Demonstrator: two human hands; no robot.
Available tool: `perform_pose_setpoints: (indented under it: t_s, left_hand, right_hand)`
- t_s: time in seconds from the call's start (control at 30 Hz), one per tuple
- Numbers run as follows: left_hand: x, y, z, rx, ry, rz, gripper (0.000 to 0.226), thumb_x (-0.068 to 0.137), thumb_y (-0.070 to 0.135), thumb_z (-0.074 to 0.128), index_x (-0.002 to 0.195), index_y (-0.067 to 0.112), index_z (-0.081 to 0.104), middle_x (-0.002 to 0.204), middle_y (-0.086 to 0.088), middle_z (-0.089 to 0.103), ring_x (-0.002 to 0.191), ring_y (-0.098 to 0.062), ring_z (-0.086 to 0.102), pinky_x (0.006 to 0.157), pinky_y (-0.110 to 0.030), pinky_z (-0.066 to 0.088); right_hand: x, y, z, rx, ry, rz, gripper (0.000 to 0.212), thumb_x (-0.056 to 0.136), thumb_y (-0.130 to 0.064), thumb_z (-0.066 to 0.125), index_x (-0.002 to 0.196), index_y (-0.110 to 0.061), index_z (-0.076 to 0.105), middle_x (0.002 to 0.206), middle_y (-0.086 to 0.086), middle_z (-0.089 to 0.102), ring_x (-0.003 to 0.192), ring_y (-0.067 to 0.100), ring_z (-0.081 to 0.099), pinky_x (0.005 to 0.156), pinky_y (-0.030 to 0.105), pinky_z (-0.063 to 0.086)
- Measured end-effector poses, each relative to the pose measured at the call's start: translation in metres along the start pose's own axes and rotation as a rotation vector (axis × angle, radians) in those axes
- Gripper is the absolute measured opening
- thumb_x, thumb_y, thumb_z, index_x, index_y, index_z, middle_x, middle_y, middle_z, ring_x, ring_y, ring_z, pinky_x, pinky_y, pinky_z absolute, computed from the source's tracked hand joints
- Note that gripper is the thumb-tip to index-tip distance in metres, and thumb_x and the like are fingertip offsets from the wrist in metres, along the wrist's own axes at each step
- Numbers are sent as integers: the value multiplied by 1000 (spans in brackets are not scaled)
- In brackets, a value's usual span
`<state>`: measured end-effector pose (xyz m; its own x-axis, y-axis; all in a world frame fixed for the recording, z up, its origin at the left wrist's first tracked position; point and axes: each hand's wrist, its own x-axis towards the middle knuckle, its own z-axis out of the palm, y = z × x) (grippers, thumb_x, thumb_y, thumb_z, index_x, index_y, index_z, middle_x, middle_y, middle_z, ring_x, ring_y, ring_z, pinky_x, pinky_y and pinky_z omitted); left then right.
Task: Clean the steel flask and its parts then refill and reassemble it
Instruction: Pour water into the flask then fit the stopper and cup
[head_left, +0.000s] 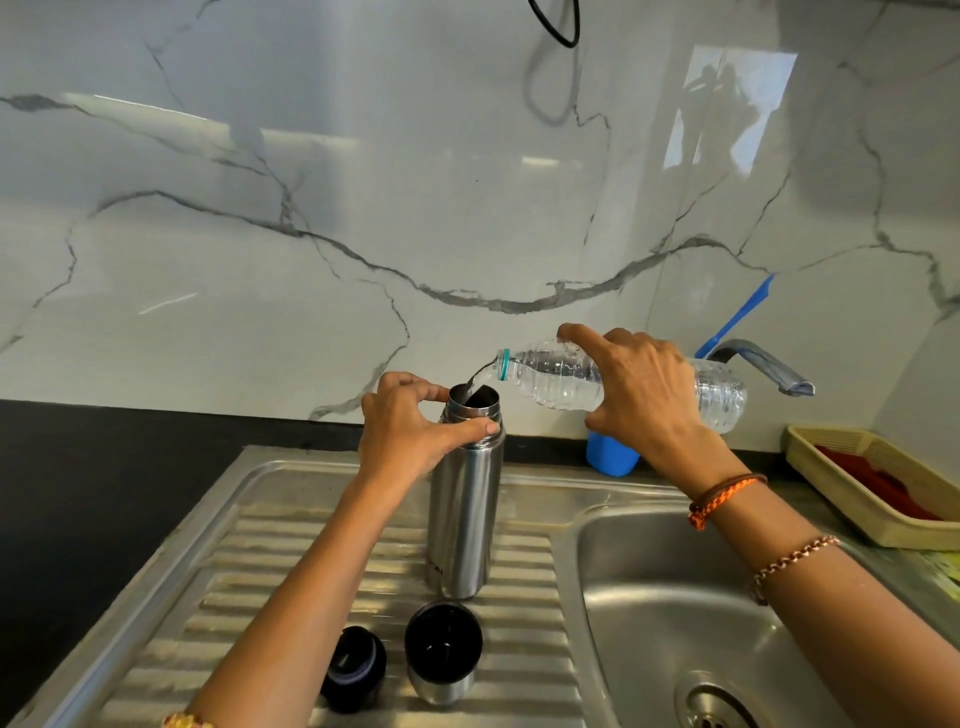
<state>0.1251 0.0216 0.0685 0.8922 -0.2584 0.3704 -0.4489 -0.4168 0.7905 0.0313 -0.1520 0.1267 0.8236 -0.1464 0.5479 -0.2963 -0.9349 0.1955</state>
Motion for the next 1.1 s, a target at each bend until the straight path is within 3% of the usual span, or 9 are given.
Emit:
perform_pose_setpoints:
  t_s: [0.27, 0.6, 0.9, 1.1]
  left_hand:
    - [0, -2, -3, -6, 2, -26, 54, 60, 40, 83, 105, 17, 63, 122, 2, 44, 123, -18, 35, 88, -27, 31]
    - [1, 1, -3, -28, -23, -28, 51, 60, 38, 84, 101, 19, 60, 126, 1, 44, 125, -18, 34, 88, -27, 30]
    - [3, 2, -7, -42, -21, -53, 47, 59, 38, 84, 93, 24, 56, 130, -1, 44, 129, -20, 35, 98, -36, 35]
    - [0, -1, -4, -70, -57, -70, 48, 59, 37, 84, 94, 24, 54, 115, 6, 41, 120, -24, 42, 99, -43, 41]
  right_hand:
    - [1, 0, 1, -30, 6, -16, 75, 79, -14, 66, 141, -31, 26, 103, 4, 58, 94, 24, 56, 83, 31, 41]
    - [-2, 2, 1, -40, 31, -6, 76, 79, -12, 65, 142, -31, 26, 103, 3, 58, 92, 24, 55, 73, 27, 30]
    - [1, 2, 0, -28, 19, 5, 76, 78, -13, 66, 141, -32, 27, 104, 5, 58, 93, 25, 56, 80, 31, 39]
    - [-2, 2, 1, -38, 30, 3, 76, 78, -12, 66, 141, -31, 28, 102, 5, 59, 92, 25, 56, 77, 31, 38]
